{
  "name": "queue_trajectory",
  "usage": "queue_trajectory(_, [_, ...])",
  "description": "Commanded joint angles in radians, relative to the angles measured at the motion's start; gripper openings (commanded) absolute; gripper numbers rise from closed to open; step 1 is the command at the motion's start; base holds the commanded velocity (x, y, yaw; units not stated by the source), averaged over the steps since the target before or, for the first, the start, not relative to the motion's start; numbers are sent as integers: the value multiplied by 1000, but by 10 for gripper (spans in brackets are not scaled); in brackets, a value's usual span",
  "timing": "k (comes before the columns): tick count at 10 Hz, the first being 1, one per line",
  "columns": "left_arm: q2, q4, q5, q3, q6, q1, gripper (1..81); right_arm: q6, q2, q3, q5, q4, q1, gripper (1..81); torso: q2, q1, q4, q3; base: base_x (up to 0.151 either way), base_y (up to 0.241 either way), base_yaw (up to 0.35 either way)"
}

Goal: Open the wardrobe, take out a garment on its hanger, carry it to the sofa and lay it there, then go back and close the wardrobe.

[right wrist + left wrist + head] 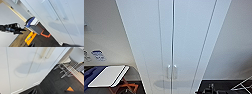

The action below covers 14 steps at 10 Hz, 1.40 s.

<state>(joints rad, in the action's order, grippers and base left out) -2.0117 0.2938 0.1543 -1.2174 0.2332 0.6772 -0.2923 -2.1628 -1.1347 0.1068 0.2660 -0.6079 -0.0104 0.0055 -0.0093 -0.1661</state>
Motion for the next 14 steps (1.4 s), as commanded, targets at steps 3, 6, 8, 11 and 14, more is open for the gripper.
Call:
queue_trajectory(3, [-48, -76, 107, 7, 0, -250, 811, -59, -99, -72, 53, 12, 191, 811, 0, 0, 0, 0, 0, 0, 0])
queue_trajectory(6, [-130, -94, 136, -71, 0, -296, 811, -71, -154, -143, 57, 10, 237, 811, 1, 1, 0, -1, 0, 0, 0])
queue_trajectory(8, [-176, -94, 146, -109, 0, -323, 811, -103, -182, -170, 57, 10, 292, 811, 2, 2, 0, -1, 0, 0, 0])
queue_trajectory(11, [-260, -110, 140, -188, 2, -356, 811, -136, -251, -230, 82, 10, 364, 811, 2, 2, 0, -2, 0, 0, 0])
queue_trajectory(14, [-355, -114, 139, -301, 2, -357, 811, -146, -315, -313, 82, 10, 377, 811, 3, 3, 0, -2, 0, 0, 0])
